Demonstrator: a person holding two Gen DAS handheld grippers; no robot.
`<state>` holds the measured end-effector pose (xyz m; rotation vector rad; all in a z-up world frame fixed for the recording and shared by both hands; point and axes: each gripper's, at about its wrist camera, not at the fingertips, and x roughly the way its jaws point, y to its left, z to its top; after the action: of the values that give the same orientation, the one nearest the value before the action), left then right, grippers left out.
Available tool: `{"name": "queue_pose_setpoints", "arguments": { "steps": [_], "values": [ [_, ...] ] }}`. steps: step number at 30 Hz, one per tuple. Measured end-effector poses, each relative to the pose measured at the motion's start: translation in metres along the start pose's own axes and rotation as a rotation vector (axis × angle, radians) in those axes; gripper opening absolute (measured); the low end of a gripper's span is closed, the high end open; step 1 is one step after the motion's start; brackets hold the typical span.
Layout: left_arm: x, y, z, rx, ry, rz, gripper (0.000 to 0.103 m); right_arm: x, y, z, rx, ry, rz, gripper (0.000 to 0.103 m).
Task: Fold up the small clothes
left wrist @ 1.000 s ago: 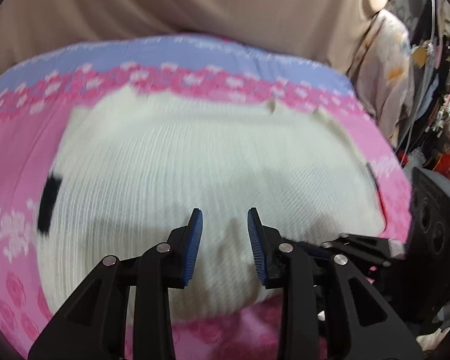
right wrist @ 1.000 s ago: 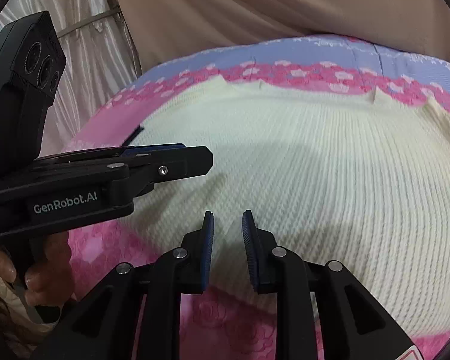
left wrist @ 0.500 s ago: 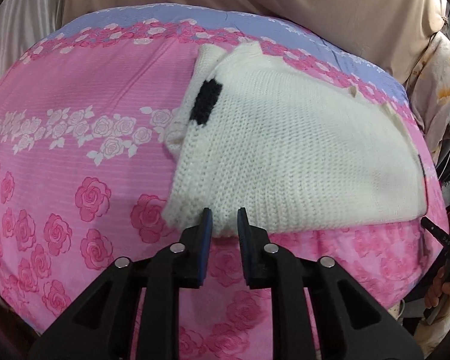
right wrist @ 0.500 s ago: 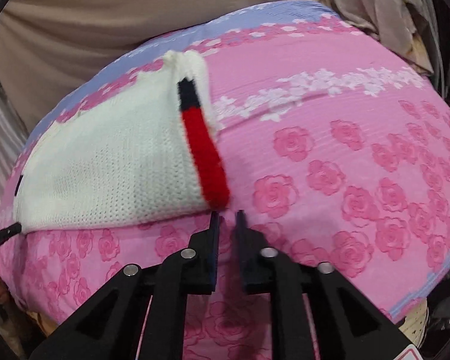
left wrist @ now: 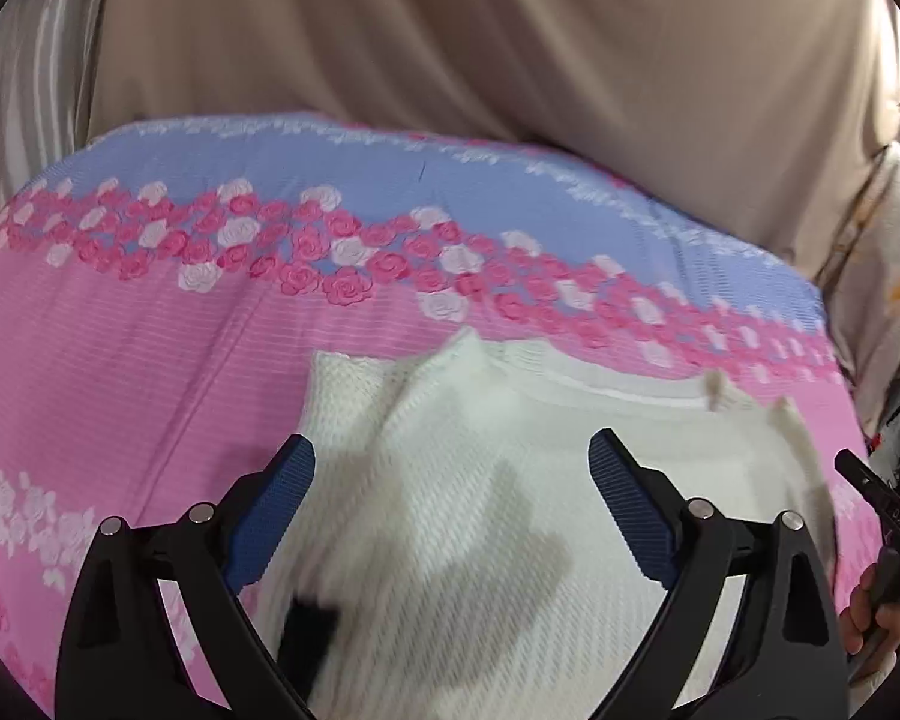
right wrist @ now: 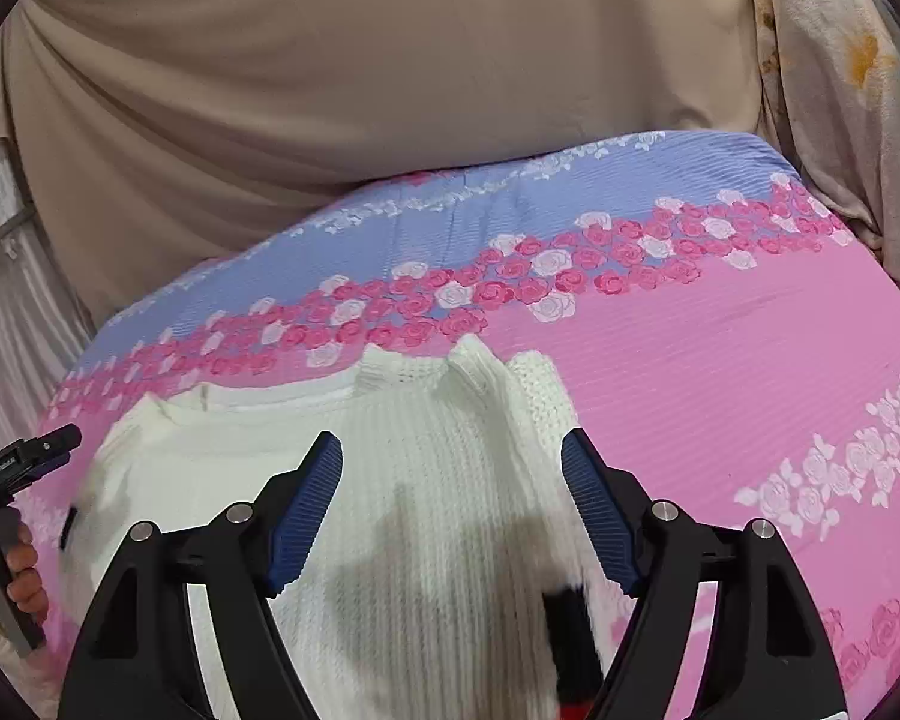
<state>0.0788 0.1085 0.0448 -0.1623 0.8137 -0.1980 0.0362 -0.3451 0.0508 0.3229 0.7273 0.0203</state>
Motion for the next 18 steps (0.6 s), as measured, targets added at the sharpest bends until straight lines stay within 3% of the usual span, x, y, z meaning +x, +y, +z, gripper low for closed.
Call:
{"name": "queue_pose_setpoints", "arguments": {
  "steps": [2,3,4,5,7,11,13,15,18],
  "values": [
    [0.026,0.008,0.004,-0.027,0.044,0.0,0.072,0.028,-0.006,0.005,0.017,0.05,-0.035,0.074],
    [0.036,0.01,0.004,-0.034,0.075,-0.012,0.044,0.039,-0.008,0.006,0.025,0.079,-0.031,0.067],
    [0.045,0.013,0.004,-0.042,0.11,-0.027,0.016,0.046,-0.009,0.005,0.036,0.098,-0.024,0.035],
    [0.05,0.015,0.003,-0.053,0.127,-0.039,0.007,0.048,-0.008,0.006,0.044,0.104,0.007,0.015],
    [0.042,0.018,0.006,-0.057,0.087,-0.057,0.007,0.032,-0.007,0.011,0.069,0.028,0.085,0.009],
    [0.017,0.016,0.02,-0.037,-0.012,-0.055,0.007,-0.003,-0.011,0.025,0.078,-0.119,0.065,0.009],
    [0.028,0.015,0.02,-0.01,-0.006,-0.003,0.007,0.019,-0.023,0.022,0.092,-0.065,0.003,0.008],
    [0.058,0.022,0.01,-0.024,0.079,0.022,0.008,0.057,-0.037,0.011,0.128,0.078,-0.013,0.008],
    [0.059,0.02,0.007,-0.002,0.047,0.041,0.01,0.037,-0.036,0.019,0.132,0.035,-0.005,0.009]
  ]
}}
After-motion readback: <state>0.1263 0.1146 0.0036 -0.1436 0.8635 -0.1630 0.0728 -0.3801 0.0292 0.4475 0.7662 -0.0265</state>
